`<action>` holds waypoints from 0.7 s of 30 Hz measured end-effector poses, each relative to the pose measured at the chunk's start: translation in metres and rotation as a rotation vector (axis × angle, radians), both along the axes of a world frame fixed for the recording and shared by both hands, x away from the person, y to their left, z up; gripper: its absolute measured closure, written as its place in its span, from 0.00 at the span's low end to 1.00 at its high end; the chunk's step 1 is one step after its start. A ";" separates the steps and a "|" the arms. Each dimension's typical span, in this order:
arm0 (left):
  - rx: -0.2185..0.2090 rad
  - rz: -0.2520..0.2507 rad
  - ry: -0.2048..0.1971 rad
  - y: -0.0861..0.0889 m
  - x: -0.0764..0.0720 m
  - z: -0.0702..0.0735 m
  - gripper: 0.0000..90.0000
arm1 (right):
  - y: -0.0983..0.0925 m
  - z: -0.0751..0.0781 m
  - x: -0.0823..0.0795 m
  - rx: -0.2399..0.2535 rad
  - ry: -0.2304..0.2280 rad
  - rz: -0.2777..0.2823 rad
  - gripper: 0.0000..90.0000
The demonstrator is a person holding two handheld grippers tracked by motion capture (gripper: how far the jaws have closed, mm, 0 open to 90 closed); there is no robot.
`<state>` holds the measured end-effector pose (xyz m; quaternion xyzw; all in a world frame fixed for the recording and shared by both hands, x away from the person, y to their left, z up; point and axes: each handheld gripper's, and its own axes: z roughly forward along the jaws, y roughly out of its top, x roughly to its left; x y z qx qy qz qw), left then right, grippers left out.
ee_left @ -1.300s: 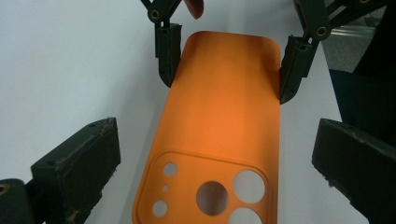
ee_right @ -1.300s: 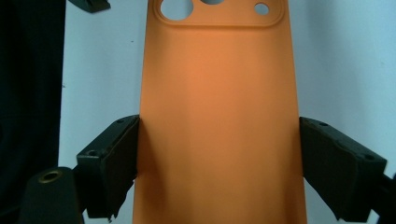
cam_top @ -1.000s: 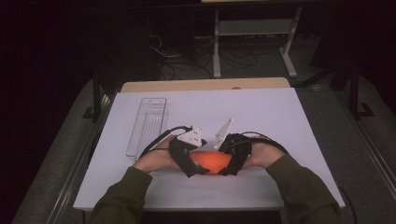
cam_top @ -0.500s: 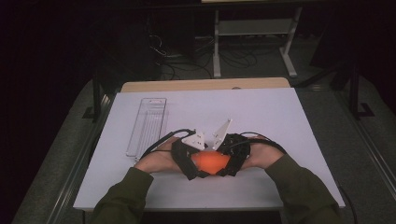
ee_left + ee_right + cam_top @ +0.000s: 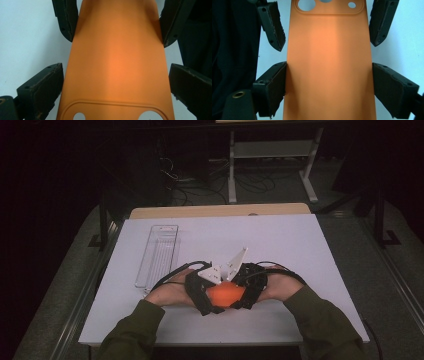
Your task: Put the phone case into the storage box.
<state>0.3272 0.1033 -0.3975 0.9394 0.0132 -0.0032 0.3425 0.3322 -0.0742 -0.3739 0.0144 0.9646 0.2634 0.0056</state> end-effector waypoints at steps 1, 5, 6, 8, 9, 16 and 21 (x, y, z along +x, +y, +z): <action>0.002 0.001 0.004 0.000 0.000 0.000 0.01 | 0.000 0.001 0.000 -0.002 0.000 0.000 0.17; -0.001 -0.004 0.004 0.001 0.001 0.000 0.10 | 0.000 0.000 0.000 0.001 0.001 0.000 0.17; 0.002 -0.003 0.006 0.001 0.001 0.000 0.12 | 0.000 0.000 0.000 0.001 0.005 -0.002 0.17; 0.004 -0.003 0.009 0.001 0.002 0.000 0.13 | 0.000 0.000 -0.001 0.000 0.004 0.000 0.17; 0.003 -0.003 0.009 0.001 0.002 0.000 0.14 | 0.001 0.000 -0.001 -0.001 0.004 0.001 0.17; 0.002 -0.006 0.011 0.002 0.002 0.001 0.15 | 0.001 0.000 0.000 0.001 0.006 0.001 0.17; 0.004 -0.007 0.022 0.001 0.002 0.000 0.16 | 0.000 -0.001 0.000 -0.005 0.015 0.004 0.17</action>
